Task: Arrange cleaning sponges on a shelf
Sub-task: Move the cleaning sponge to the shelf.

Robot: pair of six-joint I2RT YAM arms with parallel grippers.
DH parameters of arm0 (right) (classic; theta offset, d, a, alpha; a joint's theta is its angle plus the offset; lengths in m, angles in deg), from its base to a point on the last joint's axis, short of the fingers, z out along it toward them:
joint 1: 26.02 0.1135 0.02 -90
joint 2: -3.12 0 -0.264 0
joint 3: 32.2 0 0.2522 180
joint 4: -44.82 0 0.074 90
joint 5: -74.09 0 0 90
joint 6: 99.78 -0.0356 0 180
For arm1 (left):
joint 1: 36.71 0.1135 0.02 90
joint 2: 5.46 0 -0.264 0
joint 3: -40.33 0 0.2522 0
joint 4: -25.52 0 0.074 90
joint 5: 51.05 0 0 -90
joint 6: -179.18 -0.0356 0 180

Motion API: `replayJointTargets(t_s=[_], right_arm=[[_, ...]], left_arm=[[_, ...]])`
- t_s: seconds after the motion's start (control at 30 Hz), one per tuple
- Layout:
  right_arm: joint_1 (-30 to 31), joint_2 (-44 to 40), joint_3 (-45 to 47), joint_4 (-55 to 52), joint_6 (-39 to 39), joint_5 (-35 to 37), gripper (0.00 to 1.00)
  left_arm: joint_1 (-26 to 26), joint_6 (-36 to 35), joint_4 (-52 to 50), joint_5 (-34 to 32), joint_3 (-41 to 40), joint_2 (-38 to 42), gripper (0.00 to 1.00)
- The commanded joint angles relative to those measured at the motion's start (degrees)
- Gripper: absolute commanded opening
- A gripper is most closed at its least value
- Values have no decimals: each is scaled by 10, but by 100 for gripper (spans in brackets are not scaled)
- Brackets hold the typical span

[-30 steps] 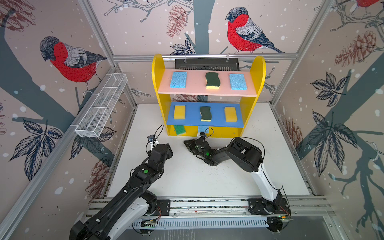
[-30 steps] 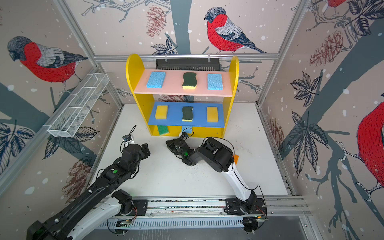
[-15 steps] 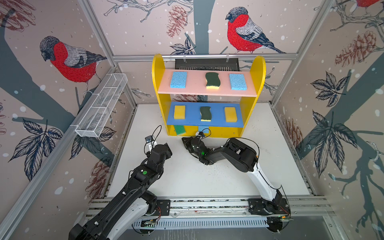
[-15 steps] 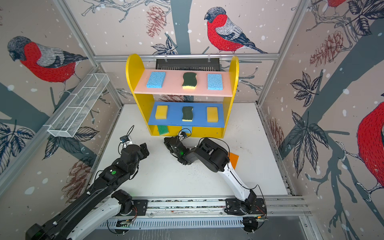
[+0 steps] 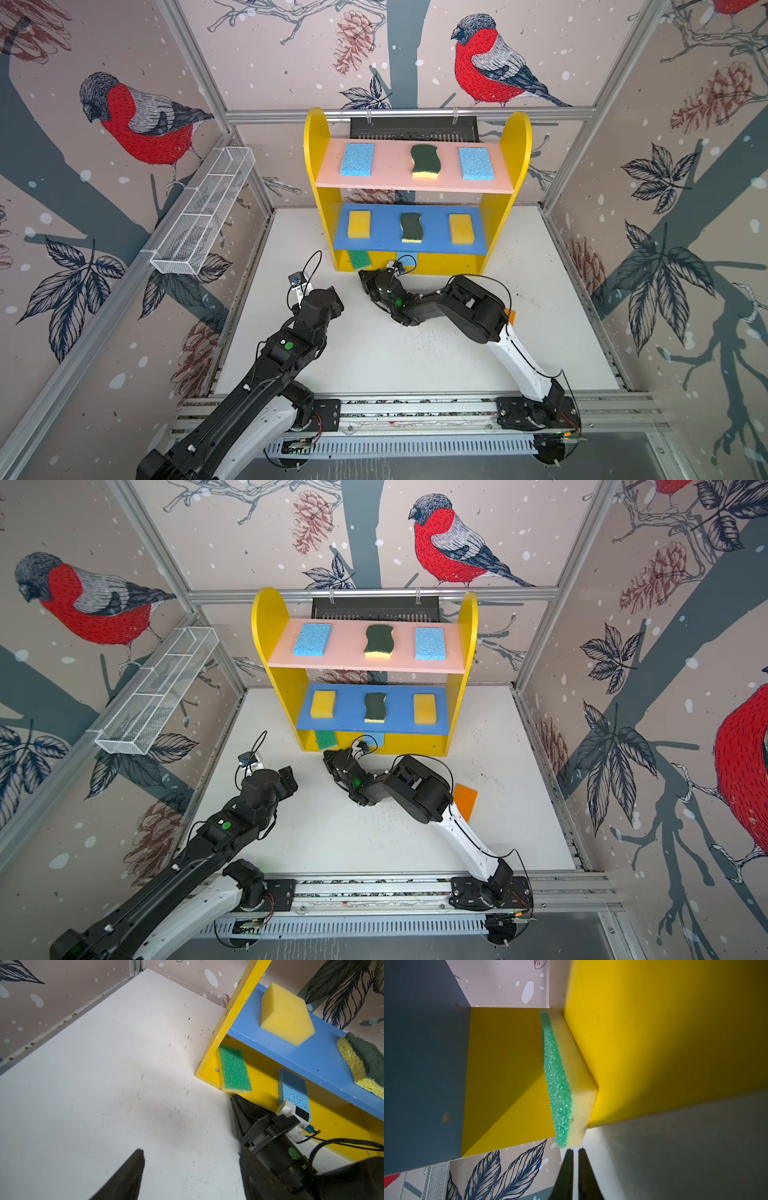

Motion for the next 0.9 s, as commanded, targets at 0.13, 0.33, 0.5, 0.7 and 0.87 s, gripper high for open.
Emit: replayJointTargets(t_s=[0.13, 0.33, 0.5, 0.7, 0.87], right_arm=[[2, 22, -17, -95, -6, 4, 10], [2, 31, -29, -98, -5, 0, 11], [2, 39, -39, -101, -4, -4, 11], [2, 46, -54, -106, -1, -7, 11], [2, 56, -67, -110, -1, -11, 12]], left_arm=[[1, 2, -1, -5, 7, 1, 73], [0, 3, -1, -7, 6, 1, 73], [0, 3, 0, -6, 5, -1, 73], [0, 4, -3, -9, 3, 1, 73], [0, 4, -6, -14, 3, 2, 72]])
